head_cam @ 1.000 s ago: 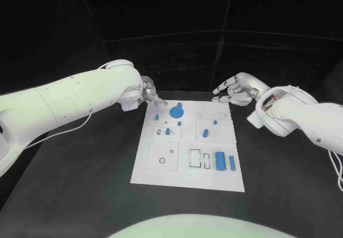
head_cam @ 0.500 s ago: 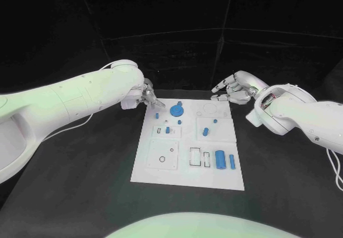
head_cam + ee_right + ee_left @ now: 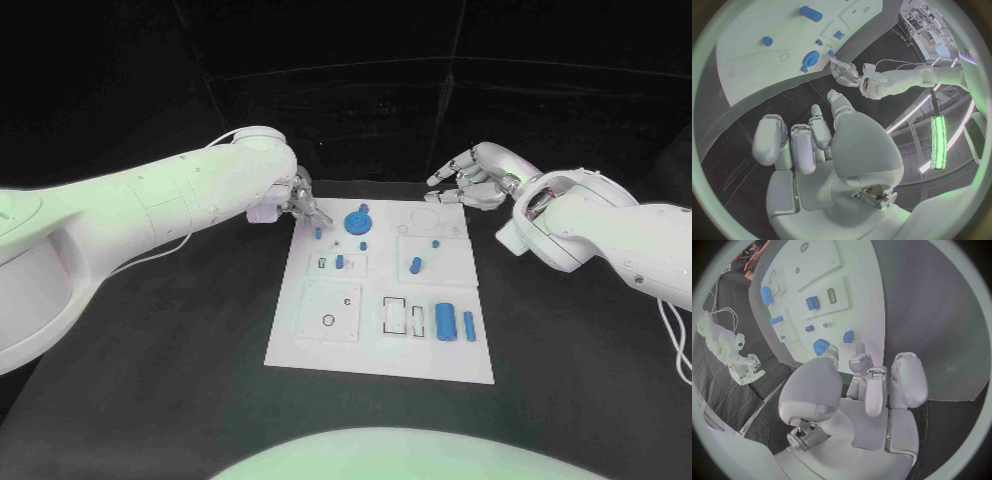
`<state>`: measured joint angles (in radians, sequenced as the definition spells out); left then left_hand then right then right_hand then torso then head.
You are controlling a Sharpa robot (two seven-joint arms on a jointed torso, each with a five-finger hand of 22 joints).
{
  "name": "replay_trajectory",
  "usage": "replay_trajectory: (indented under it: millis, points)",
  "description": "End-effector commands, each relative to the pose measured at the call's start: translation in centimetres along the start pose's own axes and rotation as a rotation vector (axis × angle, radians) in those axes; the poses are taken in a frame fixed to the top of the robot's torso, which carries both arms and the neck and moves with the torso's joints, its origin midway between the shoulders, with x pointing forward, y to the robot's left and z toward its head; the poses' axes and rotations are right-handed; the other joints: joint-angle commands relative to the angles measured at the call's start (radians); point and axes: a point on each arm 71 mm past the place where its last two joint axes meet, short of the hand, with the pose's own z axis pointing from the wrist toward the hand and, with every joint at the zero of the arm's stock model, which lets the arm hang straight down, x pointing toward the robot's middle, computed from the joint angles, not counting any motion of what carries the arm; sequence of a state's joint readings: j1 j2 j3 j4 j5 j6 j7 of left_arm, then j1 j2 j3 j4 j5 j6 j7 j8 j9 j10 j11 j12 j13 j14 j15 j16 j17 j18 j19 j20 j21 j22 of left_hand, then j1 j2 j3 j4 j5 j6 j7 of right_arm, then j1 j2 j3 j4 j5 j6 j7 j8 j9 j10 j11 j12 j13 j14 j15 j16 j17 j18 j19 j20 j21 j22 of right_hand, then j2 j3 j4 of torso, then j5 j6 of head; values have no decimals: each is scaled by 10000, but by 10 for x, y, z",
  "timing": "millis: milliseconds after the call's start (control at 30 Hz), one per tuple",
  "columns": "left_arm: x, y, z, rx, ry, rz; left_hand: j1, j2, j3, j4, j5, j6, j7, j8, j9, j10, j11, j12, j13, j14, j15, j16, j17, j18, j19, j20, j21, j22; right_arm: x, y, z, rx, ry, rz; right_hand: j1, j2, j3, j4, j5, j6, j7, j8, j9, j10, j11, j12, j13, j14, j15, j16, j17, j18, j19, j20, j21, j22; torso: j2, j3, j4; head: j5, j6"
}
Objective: Assemble the parts on the task board
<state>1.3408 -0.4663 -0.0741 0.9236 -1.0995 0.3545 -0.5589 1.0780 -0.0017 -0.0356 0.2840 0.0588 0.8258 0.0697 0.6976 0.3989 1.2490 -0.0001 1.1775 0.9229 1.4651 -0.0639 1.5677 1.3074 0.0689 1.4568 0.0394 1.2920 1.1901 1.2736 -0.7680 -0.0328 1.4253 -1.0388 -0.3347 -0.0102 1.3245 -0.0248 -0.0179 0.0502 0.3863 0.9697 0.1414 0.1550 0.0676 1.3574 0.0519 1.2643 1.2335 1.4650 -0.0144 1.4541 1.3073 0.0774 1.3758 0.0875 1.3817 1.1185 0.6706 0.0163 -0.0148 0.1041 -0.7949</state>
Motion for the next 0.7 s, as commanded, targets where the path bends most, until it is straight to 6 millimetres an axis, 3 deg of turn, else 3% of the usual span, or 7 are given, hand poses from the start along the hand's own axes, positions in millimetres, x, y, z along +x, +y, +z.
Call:
replay_trajectory:
  millis: [33,500,700]
  points:
    - [3,-2,1,128,283,333,23,86,-55,-13,-9,91,-7,43,12,15,-48,45,0,1057,-56,31,2634,94,56,-16,59,10,-1,2,1,-92,-1,-27,-73,10,-25,33,38,-50,-4,-60,-7,-60,14,-35,-12,575,-76,-63,372,109,-61,-3,-57,-24,-6,-3,0,8,-4]
    - [7,-7,3,274,426,450,298,262,-109,-104,-1,68,-24,113,41,12,-65,46,-26,1057,-75,31,2634,89,58,-39,68,34,-1,2,1,-139,-59,-24,-70,20,-23,38,42,-50,-5,-60,-6,-59,13,-33,-10,578,-76,-57,383,110,-62,-3,-60,-28,-2,3,9,-13,11]
    - [7,-7,4,317,460,348,596,549,-45,-222,4,38,-27,164,60,14,-71,53,-44,1057,-82,31,2634,88,57,-48,67,45,-1,2,1,-136,-65,-24,-70,20,-23,38,42,-50,-5,-60,-6,-59,13,-33,-10,578,-76,-57,383,110,-62,-3,-60,-28,-5,2,7,-11,2]
